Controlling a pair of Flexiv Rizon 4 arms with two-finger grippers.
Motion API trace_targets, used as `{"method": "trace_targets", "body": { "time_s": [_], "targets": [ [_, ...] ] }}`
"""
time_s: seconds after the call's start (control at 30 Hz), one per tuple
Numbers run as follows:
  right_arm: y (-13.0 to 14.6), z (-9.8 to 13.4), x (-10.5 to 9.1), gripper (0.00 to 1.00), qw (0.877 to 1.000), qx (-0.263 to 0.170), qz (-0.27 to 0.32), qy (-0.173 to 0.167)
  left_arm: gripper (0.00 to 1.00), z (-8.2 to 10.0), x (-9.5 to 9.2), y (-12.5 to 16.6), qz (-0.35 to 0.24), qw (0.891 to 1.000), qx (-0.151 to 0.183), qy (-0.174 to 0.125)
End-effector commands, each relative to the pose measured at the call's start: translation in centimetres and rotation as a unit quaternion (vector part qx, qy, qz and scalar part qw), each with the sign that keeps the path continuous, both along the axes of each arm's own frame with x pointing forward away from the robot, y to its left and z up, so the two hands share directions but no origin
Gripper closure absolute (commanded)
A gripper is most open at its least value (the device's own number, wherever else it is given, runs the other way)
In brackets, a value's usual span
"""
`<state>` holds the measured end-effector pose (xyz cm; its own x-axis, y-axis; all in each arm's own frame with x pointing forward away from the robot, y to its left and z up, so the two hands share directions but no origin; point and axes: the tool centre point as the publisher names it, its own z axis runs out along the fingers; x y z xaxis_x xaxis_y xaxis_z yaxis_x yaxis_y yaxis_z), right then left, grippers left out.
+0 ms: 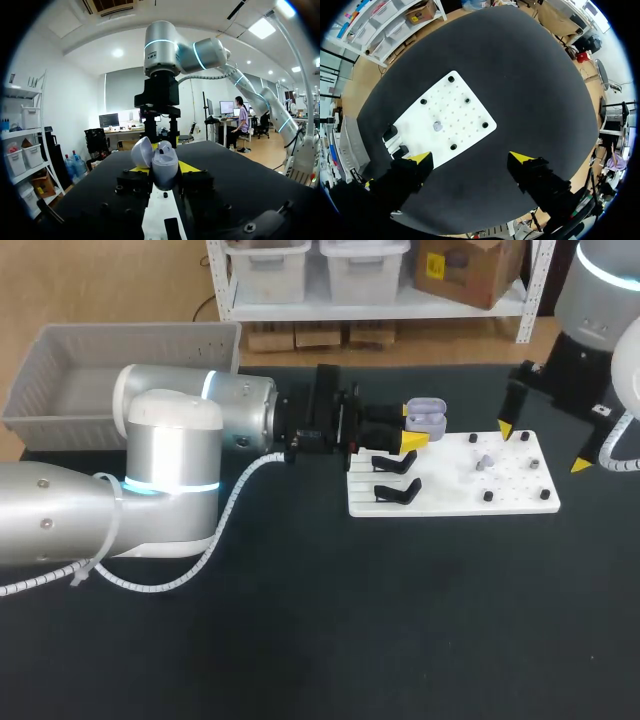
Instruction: Pick up each earbud case from the left stands, insert the matching earbuds, close the lid, and place the case in the box.
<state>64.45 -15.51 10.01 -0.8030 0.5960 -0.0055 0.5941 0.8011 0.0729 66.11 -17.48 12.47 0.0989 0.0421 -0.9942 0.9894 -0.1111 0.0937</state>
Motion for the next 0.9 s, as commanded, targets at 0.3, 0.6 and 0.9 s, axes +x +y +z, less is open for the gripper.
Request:
{"method": "trace_targets", "body": {
  "time_s": [0.3,0.6,0.9],
  "targets": [
    [-0.4,0.4,0.6,0.00,0.999,-0.023,0.017,-0.020,1.00,0.0,-0.2,0.0,0.003,1.000,-0.001,-0.001],
    [0.4,-0.9,1.7,0.00,0.995,-0.006,0.078,-0.070,1.00,0.0,-0.2,0.0,0.003,1.000,-0.001,-0.001],
    [1.5,-2.2,2.8,0.10,0.988,0.005,0.125,-0.086,1.00,0.0,-0.2,0.0,0.003,1.000,-0.001,-0.001]
  ]
}}
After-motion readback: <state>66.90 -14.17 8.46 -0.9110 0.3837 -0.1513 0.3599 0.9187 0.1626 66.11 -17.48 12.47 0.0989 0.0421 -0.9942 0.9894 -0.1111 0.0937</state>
